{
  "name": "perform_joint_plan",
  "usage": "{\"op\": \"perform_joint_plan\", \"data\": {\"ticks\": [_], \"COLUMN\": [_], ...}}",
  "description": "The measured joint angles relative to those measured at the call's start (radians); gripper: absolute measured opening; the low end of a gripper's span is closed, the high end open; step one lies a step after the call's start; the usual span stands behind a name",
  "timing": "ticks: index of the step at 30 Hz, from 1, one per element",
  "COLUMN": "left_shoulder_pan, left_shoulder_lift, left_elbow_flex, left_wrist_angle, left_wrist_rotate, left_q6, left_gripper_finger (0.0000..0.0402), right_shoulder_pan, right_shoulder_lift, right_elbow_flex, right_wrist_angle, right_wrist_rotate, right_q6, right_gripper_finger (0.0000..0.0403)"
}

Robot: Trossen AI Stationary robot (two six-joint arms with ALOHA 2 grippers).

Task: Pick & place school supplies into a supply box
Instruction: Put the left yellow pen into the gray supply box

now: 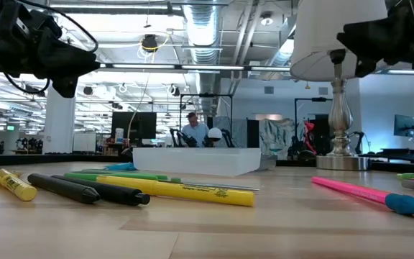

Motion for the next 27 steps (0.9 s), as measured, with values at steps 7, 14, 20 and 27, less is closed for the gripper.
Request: {"op": "perform_joint_plan", "data": {"ticks": [7, 14, 20, 27], "left_shoulder_pan": [0.001, 0.000, 0.000, -0.001], "left_shoulder_lift": [0.007, 0.009, 0.008, 0.069], "left_elbow_flex": [0.000, 0.000, 0.000, 0.000], "left_wrist_angle": [0.007, 0.005, -0.005, -0.010], "left_wrist_rotate": [-0.135, -0.124, -0.072, -0.049], "left_q6": [0.124, 0.137, 0.188, 0.175], "left_gripper_finger": [0.0091, 0.0091, 0.0091, 0.0091], "right_shoulder_pan": [-0.002, -0.002, -0.005, -0.055], "right_shoulder_lift": [0.001, 0.001, 0.001, 0.001], "right_elbow_flex": [0.000, 0.000, 0.000, 0.000], "right_wrist_angle": [-0.108, -0.188, -0.178, -0.119], "right_wrist_rotate": [0.000, 0.000, 0.000, 0.003], "right_q6": [-0.137, -0.178, -0.237, -0.315], "right_gripper_finger": [0.0092, 0.0092, 0.0092, 0.0092]}}
